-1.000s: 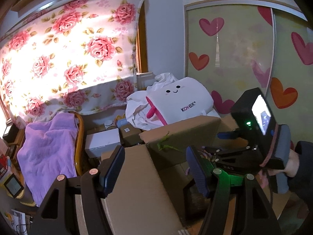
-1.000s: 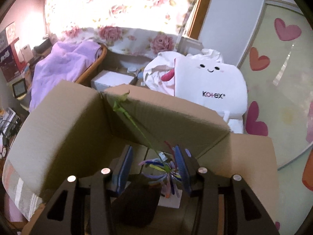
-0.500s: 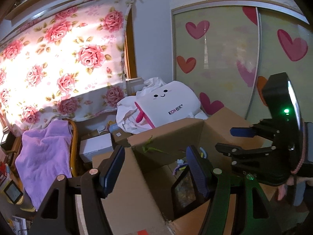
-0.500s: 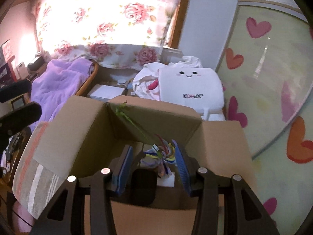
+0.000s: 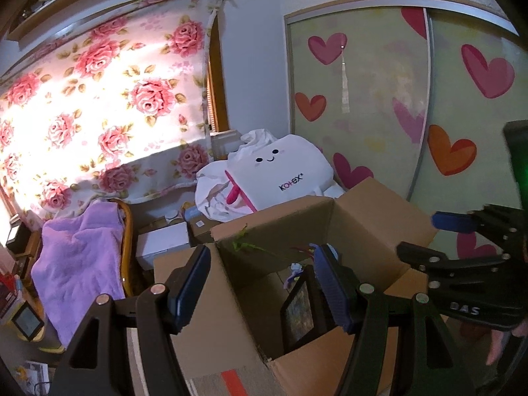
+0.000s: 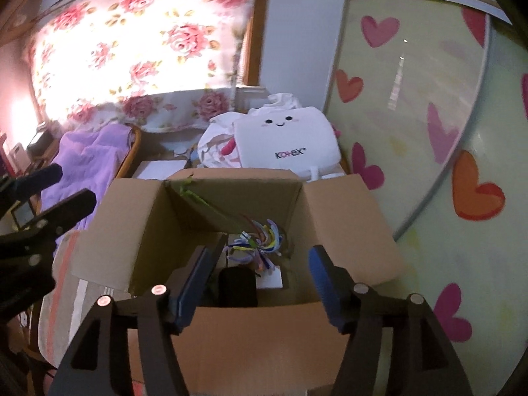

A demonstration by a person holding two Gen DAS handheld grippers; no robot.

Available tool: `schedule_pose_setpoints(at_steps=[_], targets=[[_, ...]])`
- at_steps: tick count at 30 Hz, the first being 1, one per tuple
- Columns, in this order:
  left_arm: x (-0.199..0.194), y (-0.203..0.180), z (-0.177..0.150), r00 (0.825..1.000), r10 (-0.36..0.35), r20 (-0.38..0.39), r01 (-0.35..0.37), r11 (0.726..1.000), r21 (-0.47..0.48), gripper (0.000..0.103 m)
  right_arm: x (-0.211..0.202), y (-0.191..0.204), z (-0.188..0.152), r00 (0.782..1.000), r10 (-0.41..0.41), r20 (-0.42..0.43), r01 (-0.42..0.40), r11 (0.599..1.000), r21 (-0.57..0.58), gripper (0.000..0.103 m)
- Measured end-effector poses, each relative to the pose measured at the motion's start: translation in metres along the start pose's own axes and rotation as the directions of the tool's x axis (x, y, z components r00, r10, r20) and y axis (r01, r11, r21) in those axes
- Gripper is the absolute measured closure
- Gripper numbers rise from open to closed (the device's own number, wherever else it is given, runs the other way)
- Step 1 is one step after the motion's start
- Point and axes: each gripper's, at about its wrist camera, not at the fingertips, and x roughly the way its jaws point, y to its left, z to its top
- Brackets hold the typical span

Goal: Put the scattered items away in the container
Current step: 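Raise the right tool up out of the cardboard box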

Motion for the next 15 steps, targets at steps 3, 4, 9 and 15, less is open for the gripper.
schedule_pose_setpoints(at_steps=[3,4,9,15], targets=[[-0.002,-0.003,-0.002,1.000,0.020,-0.011,-0.020,1.000,-0.009,0.034,-0.010,-0.006,-0.004,1.000,-0.015,0.001,0.015,0.999,0.037,0.030],[-0.002,-0.004,-0.002,1.000,0.025,-0.014,-0.026,1.000,-0.012,0.034,-0.013,-0.007,-0.005,1.000,-0.019,0.003,0.019,0.999,0.047,0.029],[-0.004,-0.006,-0.004,0.999,0.036,-0.022,-0.037,0.999,-0.037,0.034,-0.027,-0.009,-0.010,1.000,-0.023,0.008,0.023,0.996,0.083,0.029],[-0.005,-0.004,-0.004,0.999,0.011,-0.045,-0.015,0.997,-0.078,0.034,-0.035,-0.007,-0.010,1.000,-0.027,0.011,0.026,0.995,0.096,0.022]])
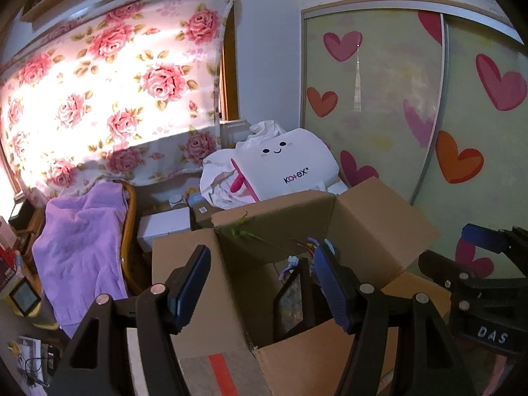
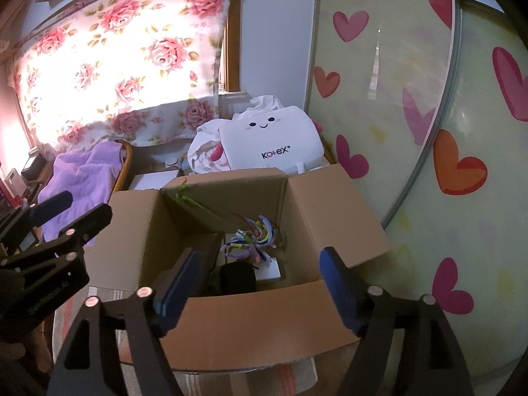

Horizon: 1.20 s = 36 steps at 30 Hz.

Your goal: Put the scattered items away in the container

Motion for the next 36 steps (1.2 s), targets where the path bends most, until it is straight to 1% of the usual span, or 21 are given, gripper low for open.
schedule_pose_setpoints(at_steps=[7,18,22,28,36], targets=[[-0.002,0.003,0.004,1.000,0.000,-0.002,0.000,1.000,-0.028,0.034,-0.006,0.004,0.002,1.000,0.009,-0.001,-0.009,1.000,0.018,0.021],[-0.001,0.005,0.005,1.000,0.016,-0.015,-0.016,0.999,-0.034,0.034,-0.013,0.008,-0.001,1.000,0.019,-0.002,-0.019,0.999,0.034,0.021],[-0.003,0.006,0.004,0.999,0.043,-0.008,-0.043,0.998,-0.040,0.034,-0.015,0.008,-0.002,1.000,0.014,0.002,-0.014,0.999,0.047,0.021],[-0.006,0.008,-0.001,0.997,0.073,-0.019,-0.074,0.996,-0.046,0.034,-0.017,0.010,-0.006,1.000,-0.001,0.005,0.001,0.999,0.052,0.021],[-0.028,0.019,-0.024,0.993,0.119,-0.014,-0.119,0.990,-0.079,0.034,-0.027,0.016,-0.021,0.999,0.034,0.009,-0.035,0.998,0.046,0.021]])
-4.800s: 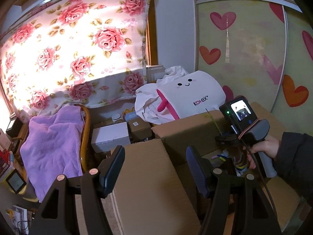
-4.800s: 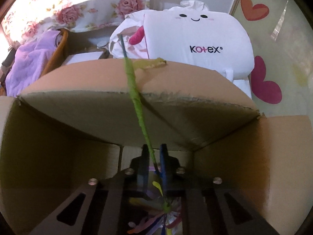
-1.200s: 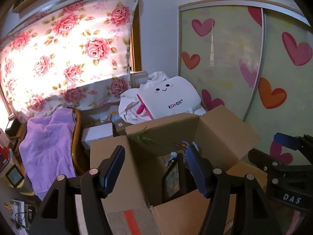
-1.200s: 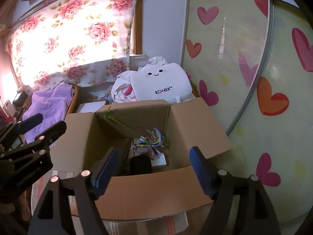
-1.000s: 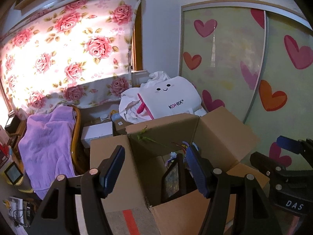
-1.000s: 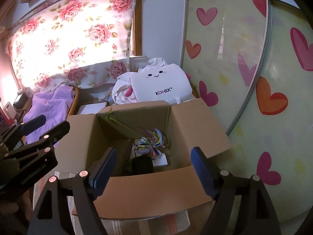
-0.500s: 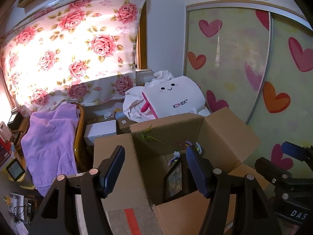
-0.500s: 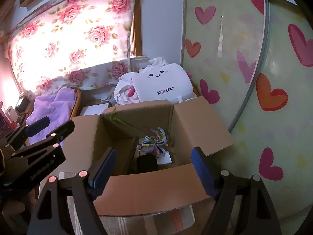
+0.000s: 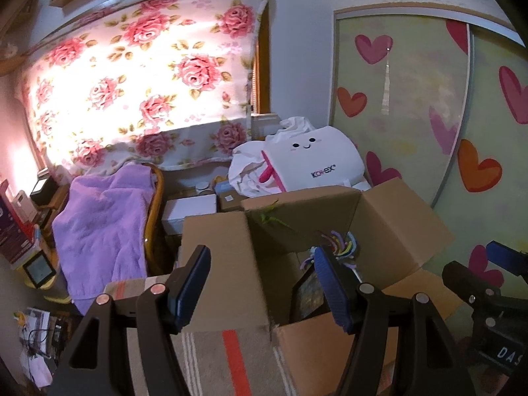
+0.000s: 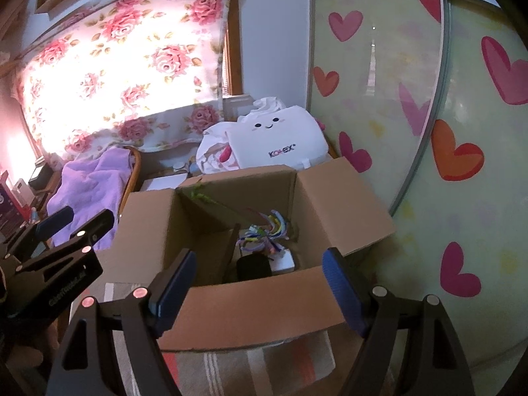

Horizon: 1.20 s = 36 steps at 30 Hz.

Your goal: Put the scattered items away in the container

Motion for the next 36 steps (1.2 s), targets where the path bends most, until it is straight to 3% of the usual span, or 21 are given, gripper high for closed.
schedule_pose_setpoints(at_steps=[11,16,29,36], targets=[[-0.031,0.023,-0.033,0.995,0.095,0.026,-0.094,0.996,-0.002,0.034,-0.007,0.015,-0.022,0.999,0.037,-0.001,-0.037,0.999,-0.018,0.021],[-0.049,0.045,-0.053,0.992,0.123,0.029,-0.122,0.991,-0.048,0.034,-0.009,0.032,-0.038,0.997,0.080,-0.006,-0.080,0.995,-0.053,0.021],[-0.081,0.099,-0.096,0.961,0.274,-0.030,-0.276,0.955,-0.113,0.034,-0.010,0.097,-0.075,0.978,0.206,-0.046,-0.210,0.964,-0.163,0.021],[-0.095,0.114,-0.108,0.952,0.303,-0.041,-0.306,0.943,-0.129,0.034,-0.020,0.110,-0.086,0.974,0.221,-0.047,-0.226,0.957,-0.182,0.021]])
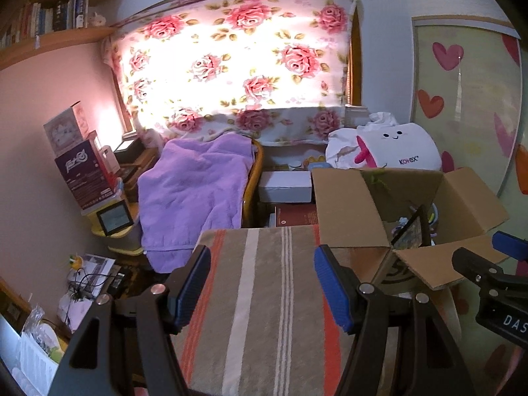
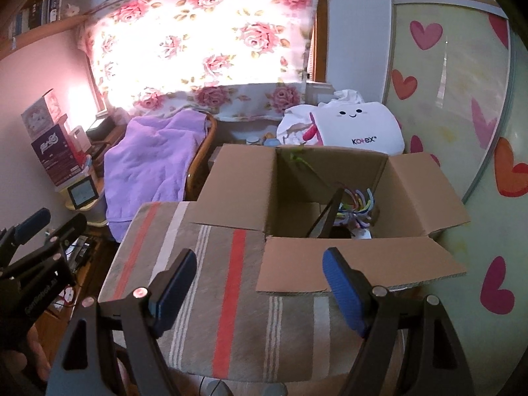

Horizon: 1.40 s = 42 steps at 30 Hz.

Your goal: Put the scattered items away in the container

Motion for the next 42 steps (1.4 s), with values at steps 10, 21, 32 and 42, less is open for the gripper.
schedule_pose_setpoints(at_steps=[10,21,32,42], targets=[[-0.007,0.009,-0.010,1.000,0.018,0.003,-0.018,1.000,0.000,0.034,0.002,0.013,-0.011,1.000,0.018,-0.016,-0.018,1.000,-0.010,0.021],[-0.001,0.017,-0.021,1.000,0.015,-0.018,-0.015,1.000,0.000,0.034,0.014,0.017,-0.020,0.999,0.005,-0.035,-0.005,1.000,0.002,0.021],[0.002,0.018,-0.022,1.000,-0.003,-0.028,0.003,1.000,0.004,0.034,0.012,0.018,-0.020,1.000,-0.015,-0.020,0.015,1.000,-0.001,0.021],[0.002,0.018,-0.023,0.999,-0.007,-0.032,0.007,1.000,0.003,0.034,0.012,0.018,-0.018,1.000,-0.011,-0.022,0.011,1.000,0.004,0.021]])
